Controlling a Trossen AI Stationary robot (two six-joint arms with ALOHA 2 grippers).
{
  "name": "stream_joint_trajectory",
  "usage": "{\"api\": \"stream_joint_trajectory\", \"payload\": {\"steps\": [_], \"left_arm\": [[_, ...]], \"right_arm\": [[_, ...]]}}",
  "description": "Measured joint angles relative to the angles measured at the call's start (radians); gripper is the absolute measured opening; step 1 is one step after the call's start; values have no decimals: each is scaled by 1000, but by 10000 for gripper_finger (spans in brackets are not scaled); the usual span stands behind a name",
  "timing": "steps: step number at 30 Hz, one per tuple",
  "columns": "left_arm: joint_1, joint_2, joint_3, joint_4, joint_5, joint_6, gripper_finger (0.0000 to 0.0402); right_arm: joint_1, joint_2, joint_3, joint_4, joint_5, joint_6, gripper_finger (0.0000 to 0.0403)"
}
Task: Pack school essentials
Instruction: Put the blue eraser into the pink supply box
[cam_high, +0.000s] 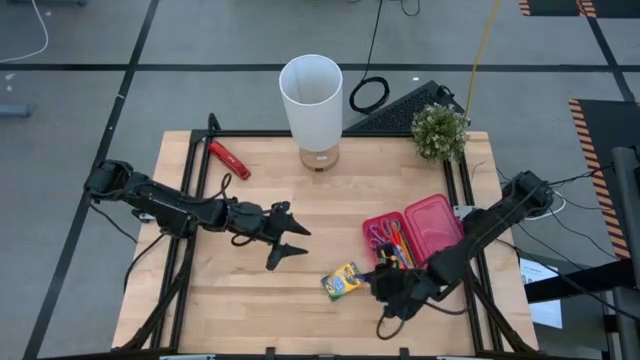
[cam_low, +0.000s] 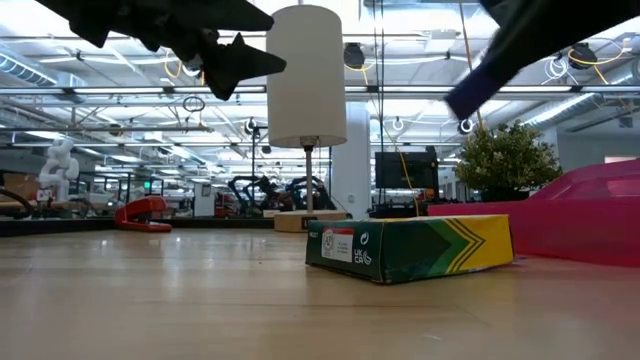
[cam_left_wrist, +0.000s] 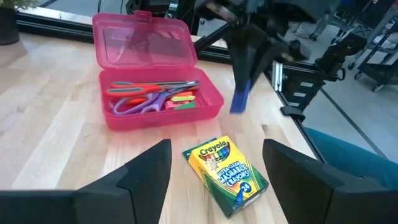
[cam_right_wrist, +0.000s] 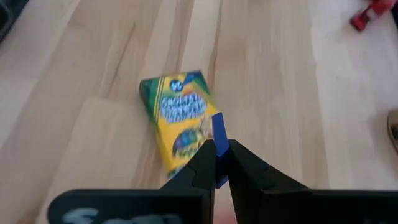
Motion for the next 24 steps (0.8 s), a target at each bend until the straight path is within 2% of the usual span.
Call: {"api": "stream_joint_trajectory", "payload": {"steps": [7,13,17,24], "left_arm": [[-1,0,0,-1,1,-6,255],[-13,0,0,-4,1,-19,255],[-19,0,0,-1,1,-19,255],[-18,0,0,2,-9,-20,255]], "right_arm": [[51,-51,0,-216,-1,241,20],[61,-47,0,-401,-73,420,20],[61,-47,-1,-454,-79,458,20],[14,-40,-45,-427,-106,441,20]]}}
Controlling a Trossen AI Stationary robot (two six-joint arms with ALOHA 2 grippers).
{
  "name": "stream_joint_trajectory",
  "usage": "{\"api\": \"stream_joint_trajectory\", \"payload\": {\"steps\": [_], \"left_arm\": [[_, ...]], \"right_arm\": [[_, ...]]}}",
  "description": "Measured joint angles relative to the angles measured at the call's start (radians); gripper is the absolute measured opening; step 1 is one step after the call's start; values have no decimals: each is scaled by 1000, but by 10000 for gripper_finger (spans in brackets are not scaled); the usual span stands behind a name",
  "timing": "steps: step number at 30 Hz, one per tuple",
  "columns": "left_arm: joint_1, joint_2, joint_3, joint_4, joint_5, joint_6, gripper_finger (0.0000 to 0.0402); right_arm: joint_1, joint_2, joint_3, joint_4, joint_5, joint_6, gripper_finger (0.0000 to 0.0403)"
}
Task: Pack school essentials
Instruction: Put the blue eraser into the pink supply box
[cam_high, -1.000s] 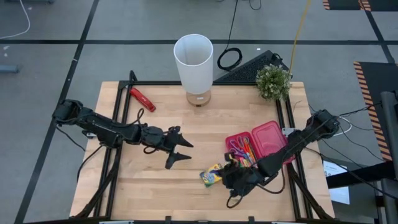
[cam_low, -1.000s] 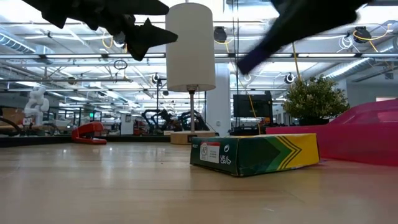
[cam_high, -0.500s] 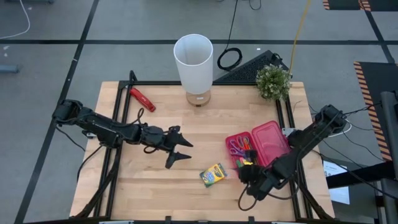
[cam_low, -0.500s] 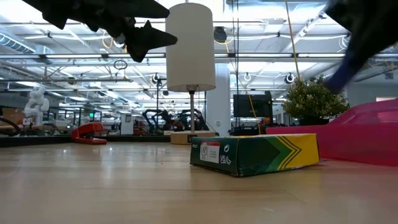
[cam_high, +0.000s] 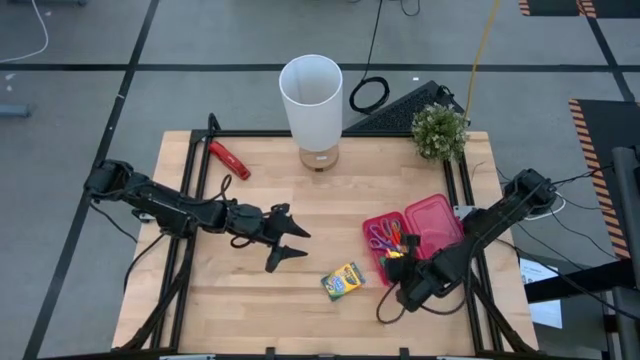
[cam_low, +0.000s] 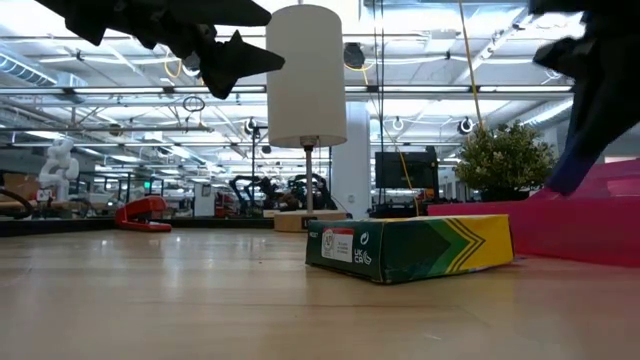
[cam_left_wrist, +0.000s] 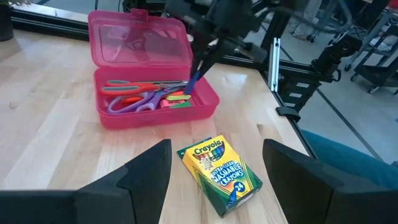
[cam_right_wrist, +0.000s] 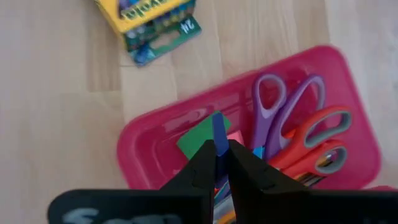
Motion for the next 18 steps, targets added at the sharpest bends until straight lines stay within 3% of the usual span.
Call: {"api": "stream_joint_trajectory", "payload": {"steps": [6,18], "left_arm": [[0,0,0,0,-1,-1,255],[0,0,0,1,-2,1,255]], "right_arm": [[-62,1,-63,63,-77,-3,20],[-105,1,-126,119,-77,-47,23]]}}
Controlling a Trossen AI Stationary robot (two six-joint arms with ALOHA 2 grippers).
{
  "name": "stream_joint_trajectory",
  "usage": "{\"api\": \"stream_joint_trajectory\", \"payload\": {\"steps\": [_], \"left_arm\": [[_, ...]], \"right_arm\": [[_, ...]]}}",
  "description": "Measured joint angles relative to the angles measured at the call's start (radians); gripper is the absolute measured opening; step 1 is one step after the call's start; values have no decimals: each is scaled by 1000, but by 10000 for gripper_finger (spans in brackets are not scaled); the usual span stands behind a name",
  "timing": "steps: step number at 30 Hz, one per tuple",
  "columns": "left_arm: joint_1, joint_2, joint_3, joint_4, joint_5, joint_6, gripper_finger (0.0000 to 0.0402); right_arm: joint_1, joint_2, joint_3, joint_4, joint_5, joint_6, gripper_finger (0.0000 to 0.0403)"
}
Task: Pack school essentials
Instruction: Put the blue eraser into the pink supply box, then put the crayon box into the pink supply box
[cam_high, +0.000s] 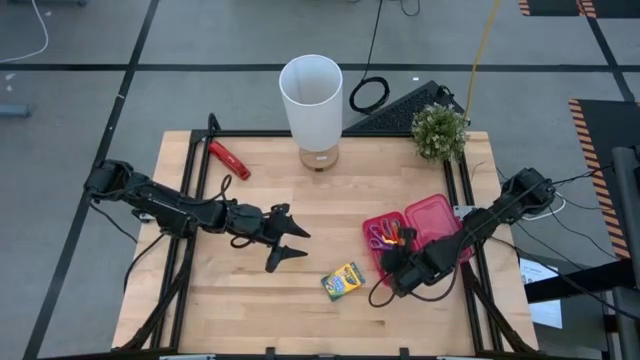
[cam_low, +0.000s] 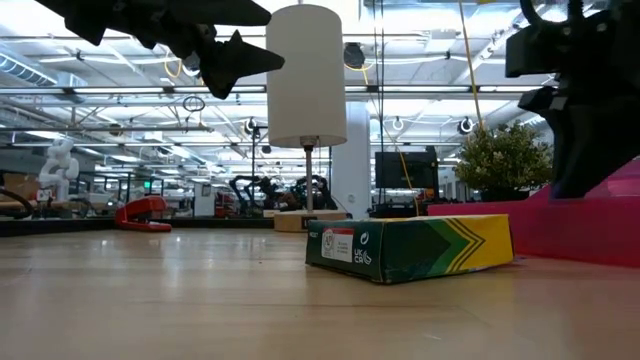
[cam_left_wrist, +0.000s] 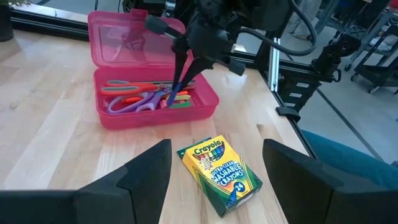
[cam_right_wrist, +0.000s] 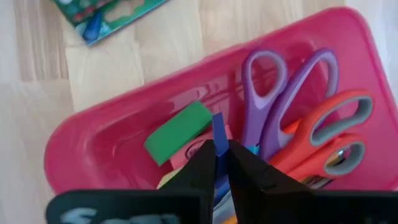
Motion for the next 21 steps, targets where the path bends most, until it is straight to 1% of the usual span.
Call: {"api": "stream_joint_trajectory", "payload": {"steps": [3,6,11,14,19,21], "left_arm": [[0,0,0,0,0,0,255],[0,0,0,0,0,0,255],[0,0,0,0,0,-1,255],[0,0,0,0,0,-1,255],[0,0,0,0,0,-1,255],[0,0,0,0,0,-2,255]], "right_arm": [[0,0,-1,1,-1,2,39],[0,0,-1,2,-3,5,67],[-7,0,-1,9,-72,55,115],[-6,0,-1,10,-80,83,139],[-6,-1,-1,42,-80,82,167],[-6,-1,-1,73,-103,84,173]]}}
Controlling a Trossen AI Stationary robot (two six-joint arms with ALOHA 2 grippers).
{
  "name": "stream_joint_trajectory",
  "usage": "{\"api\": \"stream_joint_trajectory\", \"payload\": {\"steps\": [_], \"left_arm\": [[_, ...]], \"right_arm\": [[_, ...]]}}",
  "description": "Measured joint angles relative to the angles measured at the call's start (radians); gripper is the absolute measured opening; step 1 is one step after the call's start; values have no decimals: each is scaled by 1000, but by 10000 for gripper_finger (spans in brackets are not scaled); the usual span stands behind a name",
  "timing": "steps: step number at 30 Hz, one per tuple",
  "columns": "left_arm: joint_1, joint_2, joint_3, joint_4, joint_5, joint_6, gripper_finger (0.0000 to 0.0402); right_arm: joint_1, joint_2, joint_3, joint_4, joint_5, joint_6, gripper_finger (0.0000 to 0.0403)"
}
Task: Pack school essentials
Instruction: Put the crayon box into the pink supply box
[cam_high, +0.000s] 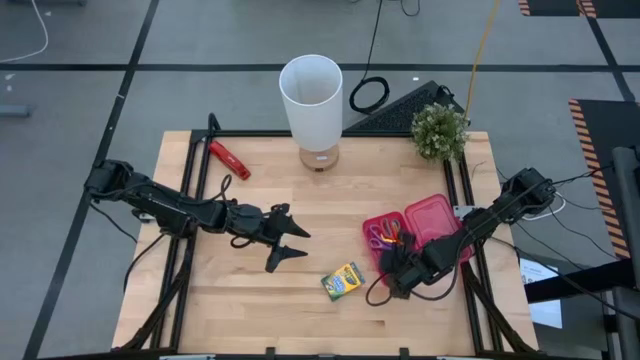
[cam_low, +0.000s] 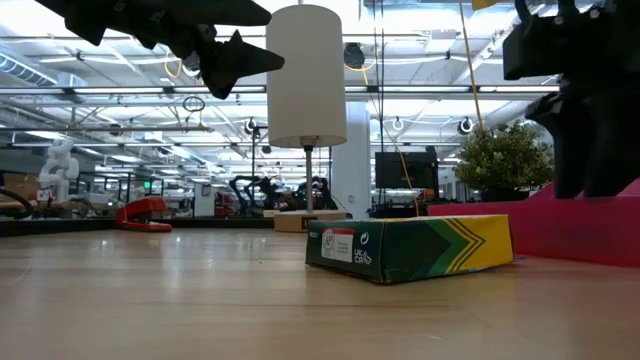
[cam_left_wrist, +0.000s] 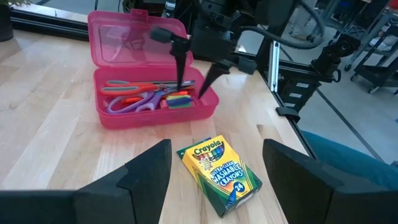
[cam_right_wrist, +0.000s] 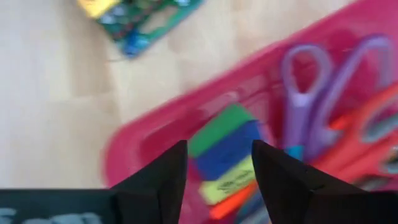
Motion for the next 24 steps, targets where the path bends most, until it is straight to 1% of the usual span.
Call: {"api": "stream_joint_trajectory", "payload": {"steps": [3,6,13,16,19,24], "left_arm": [[0,0,0,-1,0,0,255],[0,0,0,-2,0,0,255],[-34,0,0,-2,-7,-7,255],[-70,0,0,-2,-74,4,255],[-105,0,0,-2,-137,5,255],[-151,0,0,-14,-219,-4,255]], "right_arm": [[0,0,0,60,-80,3,175],[0,-6,0,102,-108,3,169],[-6,-49,0,166,-98,-9,153],[-19,-73,0,198,-44,-24,149],[-36,-77,0,267,-22,-101,149],[-66,-49,1,446,-21,-304,160]]}}
